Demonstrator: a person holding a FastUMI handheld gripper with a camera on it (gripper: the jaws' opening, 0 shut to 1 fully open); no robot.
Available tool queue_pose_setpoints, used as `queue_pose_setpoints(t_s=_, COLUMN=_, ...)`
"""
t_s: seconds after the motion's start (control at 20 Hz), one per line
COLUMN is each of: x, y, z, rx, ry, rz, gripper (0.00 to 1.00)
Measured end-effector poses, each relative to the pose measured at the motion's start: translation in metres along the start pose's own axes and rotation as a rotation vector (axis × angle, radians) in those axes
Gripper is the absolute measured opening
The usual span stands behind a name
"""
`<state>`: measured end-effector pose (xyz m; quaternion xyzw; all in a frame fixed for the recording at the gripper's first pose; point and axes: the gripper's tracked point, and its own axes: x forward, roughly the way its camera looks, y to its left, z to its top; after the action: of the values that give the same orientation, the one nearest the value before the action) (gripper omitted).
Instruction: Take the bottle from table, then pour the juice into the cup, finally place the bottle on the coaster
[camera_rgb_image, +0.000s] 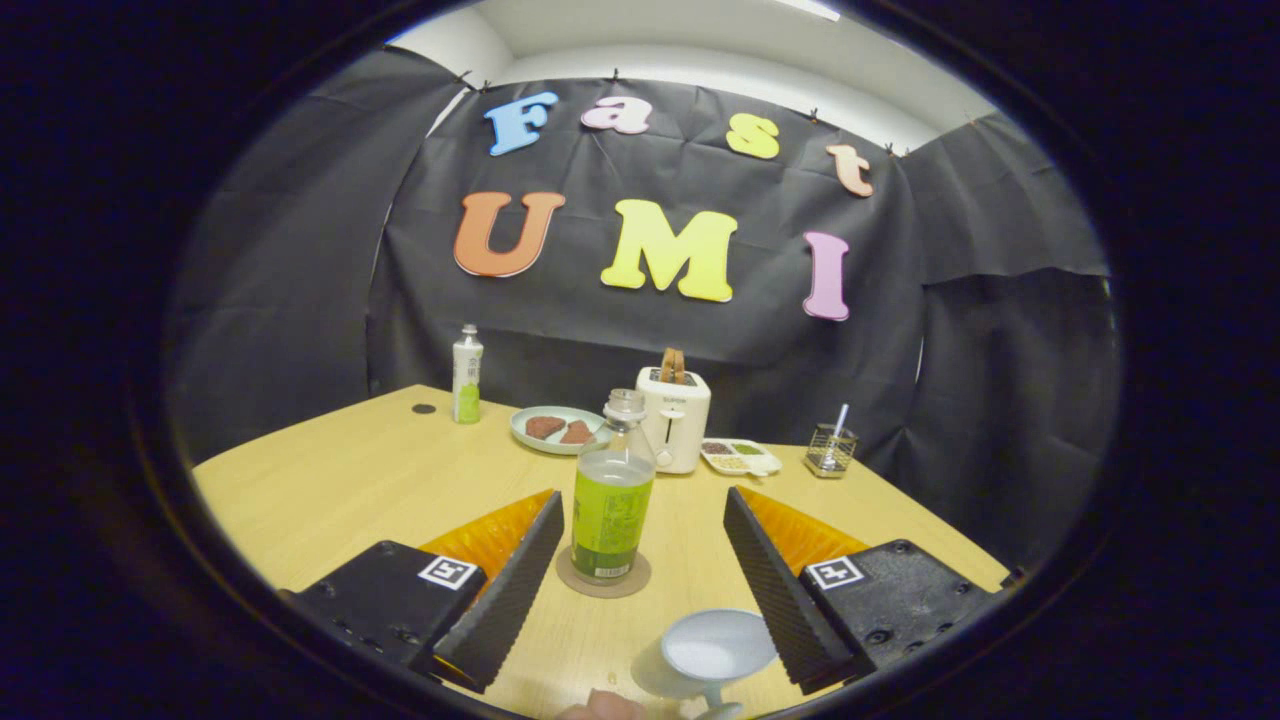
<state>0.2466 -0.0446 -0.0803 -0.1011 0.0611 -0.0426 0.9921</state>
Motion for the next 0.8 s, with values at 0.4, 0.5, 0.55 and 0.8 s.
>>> queue_pose_setpoints(t_s=0.4, x=-0.064, y=-0.003, z=0.024, rx=0.085, ry=-0.079, rz=-0.001, gripper=1.0)
queue_pose_setpoints(t_s=0.5, x=-0.084, y=-0.007, z=0.029, rx=0.075, ry=-0.098, rz=-0.021, gripper=1.0)
queue_pose_setpoints(t_s=0.55, x=-0.095, y=-0.008, z=0.03, rx=0.066, ry=-0.097, rz=-0.028, gripper=1.0)
queue_pose_setpoints(t_s=0.8, x=-0.16, y=-0.017, z=0.041, rx=0.043, ry=-0.07, rz=-0.039, gripper=1.0)
